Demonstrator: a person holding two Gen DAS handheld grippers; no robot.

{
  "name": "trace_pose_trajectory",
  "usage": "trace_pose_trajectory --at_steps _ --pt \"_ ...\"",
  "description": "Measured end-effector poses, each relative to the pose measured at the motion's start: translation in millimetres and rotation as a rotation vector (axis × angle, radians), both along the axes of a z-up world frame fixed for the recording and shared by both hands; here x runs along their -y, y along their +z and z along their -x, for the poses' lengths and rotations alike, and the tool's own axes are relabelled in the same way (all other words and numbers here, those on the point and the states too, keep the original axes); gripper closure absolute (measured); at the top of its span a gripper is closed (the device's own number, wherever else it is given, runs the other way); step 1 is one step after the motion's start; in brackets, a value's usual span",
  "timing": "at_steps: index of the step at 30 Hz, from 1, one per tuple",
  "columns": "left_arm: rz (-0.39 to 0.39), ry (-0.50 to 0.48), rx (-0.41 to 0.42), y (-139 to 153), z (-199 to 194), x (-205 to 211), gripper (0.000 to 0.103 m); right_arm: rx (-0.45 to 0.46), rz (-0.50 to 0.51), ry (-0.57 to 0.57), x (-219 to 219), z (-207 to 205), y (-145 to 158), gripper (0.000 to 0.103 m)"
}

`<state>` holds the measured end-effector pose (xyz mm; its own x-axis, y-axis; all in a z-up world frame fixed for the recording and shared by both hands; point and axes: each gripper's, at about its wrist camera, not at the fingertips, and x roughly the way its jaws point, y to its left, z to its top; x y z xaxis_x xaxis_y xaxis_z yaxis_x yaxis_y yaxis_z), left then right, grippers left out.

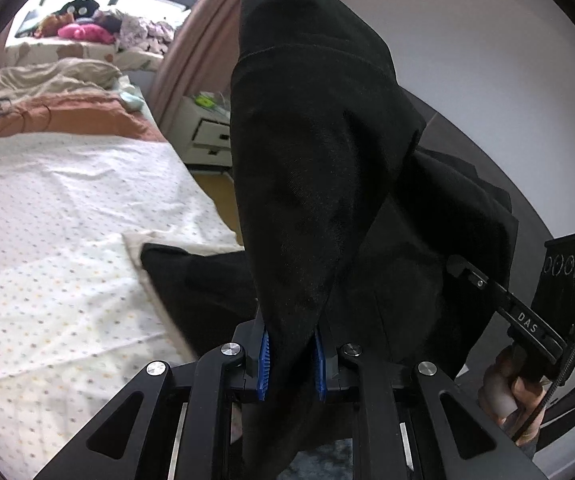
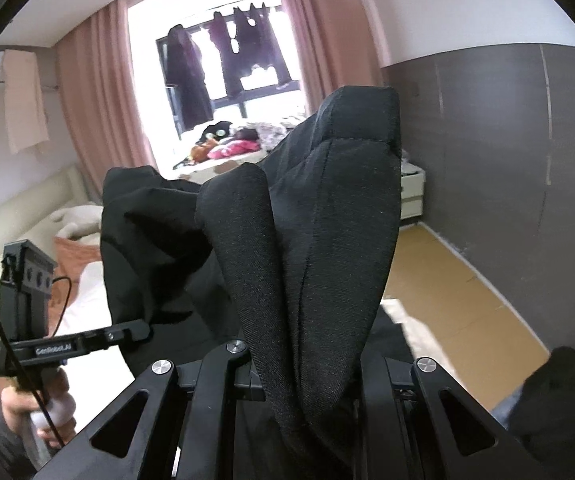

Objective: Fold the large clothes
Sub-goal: 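Lift the folded jacket with both tools and carry it toward the clothes stack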

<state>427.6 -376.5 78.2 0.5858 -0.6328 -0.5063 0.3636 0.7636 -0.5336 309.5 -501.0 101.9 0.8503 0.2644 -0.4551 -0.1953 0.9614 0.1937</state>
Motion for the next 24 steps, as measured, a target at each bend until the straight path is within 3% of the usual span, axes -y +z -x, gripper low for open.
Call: trace_pose_trajectory --at_steps 9,24 --pt "0.038 -0.033 -0.111 -33.5 -36.6 25.6 0.085 -0.065 0.071 -0.050 17.8 -31.2 -9.5 0.087" --pt "0.009 0.009 -0.328 -127.3 -137.4 21.3 0.085 -0.283 0.137 -0.081 20.3 -171.7 -111.1 0.087"
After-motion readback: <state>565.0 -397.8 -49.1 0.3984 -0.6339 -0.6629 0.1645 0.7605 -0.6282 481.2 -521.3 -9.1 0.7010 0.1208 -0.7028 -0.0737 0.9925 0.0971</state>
